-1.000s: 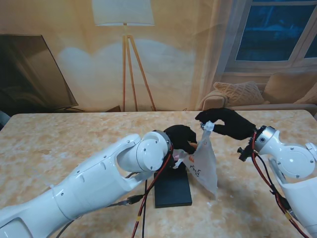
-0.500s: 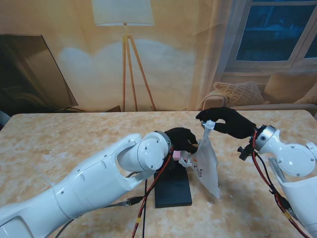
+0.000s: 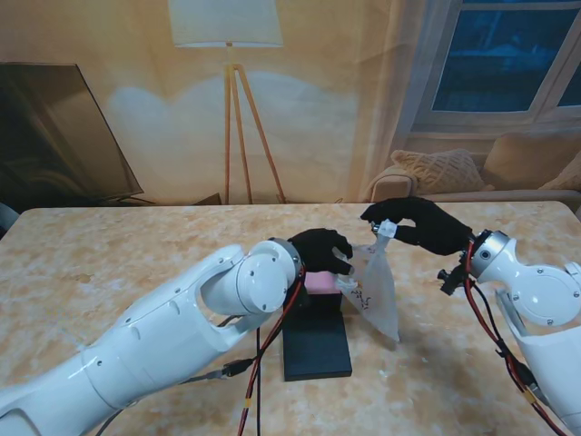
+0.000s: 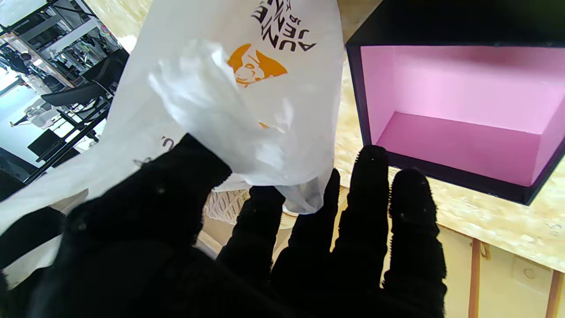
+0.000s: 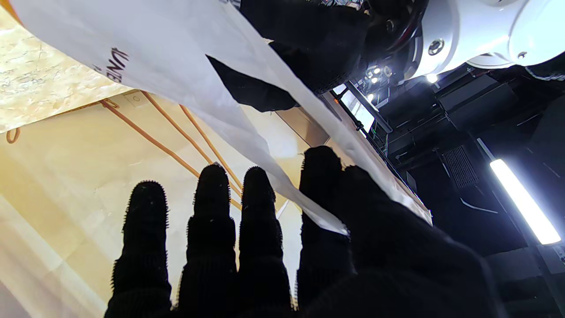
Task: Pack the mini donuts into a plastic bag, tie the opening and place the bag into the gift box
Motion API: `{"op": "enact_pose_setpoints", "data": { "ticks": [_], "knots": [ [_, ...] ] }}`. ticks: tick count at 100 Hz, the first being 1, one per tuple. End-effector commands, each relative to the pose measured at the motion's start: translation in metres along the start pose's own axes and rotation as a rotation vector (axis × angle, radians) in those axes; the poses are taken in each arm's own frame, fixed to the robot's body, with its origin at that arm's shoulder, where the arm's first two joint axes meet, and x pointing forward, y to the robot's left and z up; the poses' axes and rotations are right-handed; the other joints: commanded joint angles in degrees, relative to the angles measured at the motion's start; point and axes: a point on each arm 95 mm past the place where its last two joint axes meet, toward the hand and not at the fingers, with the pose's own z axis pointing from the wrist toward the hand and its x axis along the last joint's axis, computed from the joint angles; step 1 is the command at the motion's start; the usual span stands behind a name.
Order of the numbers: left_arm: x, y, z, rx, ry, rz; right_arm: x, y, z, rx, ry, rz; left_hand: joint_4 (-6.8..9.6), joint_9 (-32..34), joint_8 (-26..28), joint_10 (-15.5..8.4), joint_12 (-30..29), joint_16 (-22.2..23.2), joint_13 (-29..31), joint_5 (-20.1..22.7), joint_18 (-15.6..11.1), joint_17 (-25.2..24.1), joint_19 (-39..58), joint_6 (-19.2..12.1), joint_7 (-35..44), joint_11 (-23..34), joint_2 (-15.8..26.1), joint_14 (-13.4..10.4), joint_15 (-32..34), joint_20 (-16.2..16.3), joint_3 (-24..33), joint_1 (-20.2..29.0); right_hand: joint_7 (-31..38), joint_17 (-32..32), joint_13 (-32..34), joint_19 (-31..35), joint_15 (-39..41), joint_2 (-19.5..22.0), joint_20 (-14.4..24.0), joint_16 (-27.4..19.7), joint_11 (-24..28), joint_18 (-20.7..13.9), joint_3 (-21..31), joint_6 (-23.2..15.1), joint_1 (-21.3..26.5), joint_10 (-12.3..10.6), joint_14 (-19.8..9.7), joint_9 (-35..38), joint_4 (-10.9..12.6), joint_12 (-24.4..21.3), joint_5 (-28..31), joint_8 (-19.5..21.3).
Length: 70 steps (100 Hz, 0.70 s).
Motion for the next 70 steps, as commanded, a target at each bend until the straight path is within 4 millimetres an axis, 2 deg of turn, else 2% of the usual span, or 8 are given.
{"op": "enact_pose_setpoints", "data": {
  "ticks": [1,20,36,50,61,70],
  "knots": [
    [0.001,0.001,-0.004,-0.013,0.015,-0.007,0.001,-0.006,0.001,0.017,0.001,0.009,1.58,0.47,-0.81,0.42,0.57,1.60,1.61,-2.21,0.42,0.33,1.49,1.19,-1.52,0.65,-0.60,0.41,1.36,1.14,2.38,-1.72,4.67,0.08,0.27,-0.18,0.03,1.42,-0.38,-0.18,0.05,-1.07,10.71,-18.44,6.72,-1.78,-1.02,0.92,5.86,0.41,3.59,2.70],
    [-0.007,-0.005,-0.015,0.021,0.055,-0.020,0.001,-0.006,0.000,0.017,0.001,0.007,1.71,-0.29,0.01,0.02,0.74,1.47,1.26,-0.32,0.10,0.20,1.60,0.30,-0.86,0.73,-0.46,0.23,1.13,0.83,2.96,-0.79,4.62,0.24,0.49,-0.11,0.13,1.37,-0.36,-0.12,0.12,-1.21,10.67,-18.34,6.77,-1.62,-1.03,1.10,5.84,0.51,3.58,2.73],
    [-0.015,-0.011,-0.031,0.069,0.107,-0.056,0.000,-0.007,-0.001,0.022,-0.006,0.010,1.78,-1.81,3.51,-0.23,-0.32,-0.16,-0.71,3.73,-0.27,-1.23,-0.07,-3.04,4.51,-0.97,1.52,0.01,-1.43,-0.36,0.43,-0.09,4.61,0.40,0.65,-0.10,0.18,1.12,-0.36,-0.08,0.16,-1.23,11.03,-17.97,6.81,-1.69,-1.04,1.29,5.84,0.57,3.90,2.68],
    [-0.021,-0.018,-0.046,0.109,0.141,-0.045,0.000,-0.008,0.000,0.026,-0.012,0.012,1.97,-4.20,4.54,0.10,-1.23,-2.19,-4.09,3.34,-0.35,-3.35,-2.27,-5.43,6.82,-2.68,2.43,-0.11,-4.85,-1.19,-0.74,0.06,4.57,0.47,0.71,-0.05,0.18,1.03,-0.33,-0.06,0.16,-1.24,11.18,-17.80,6.80,-1.66,-1.01,1.40,5.85,0.61,3.94,2.69],
    [-0.028,-0.025,-0.056,0.151,0.157,-0.040,0.000,-0.008,-0.001,0.028,-0.010,0.012,2.04,-4.39,4.70,0.21,-1.30,-2.52,-4.38,2.74,-0.46,-3.64,-2.66,-5.69,7.40,-2.93,2.96,-0.09,-5.31,-1.27,-0.97,0.44,4.54,0.64,0.77,0.06,0.19,0.96,-0.29,-0.02,0.17,-1.19,11.22,-17.80,6.79,-1.65,-1.01,1.44,5.79,0.66,3.95,2.67],
    [-0.042,-0.031,-0.066,0.177,0.161,-0.019,0.000,-0.008,-0.001,0.031,-0.008,0.010,1.96,-3.84,4.80,0.12,-1.13,-2.43,-3.92,2.57,-0.27,-3.53,-2.65,-5.77,7.81,-2.66,2.99,0.03,-5.03,-1.19,-1.26,0.75,4.42,0.47,0.79,0.05,0.20,0.88,-0.28,0.00,0.20,-1.24,11.18,-17.75,6.78,-1.56,-0.98,1.52,5.72,0.70,3.83,2.61]
  ]
}}
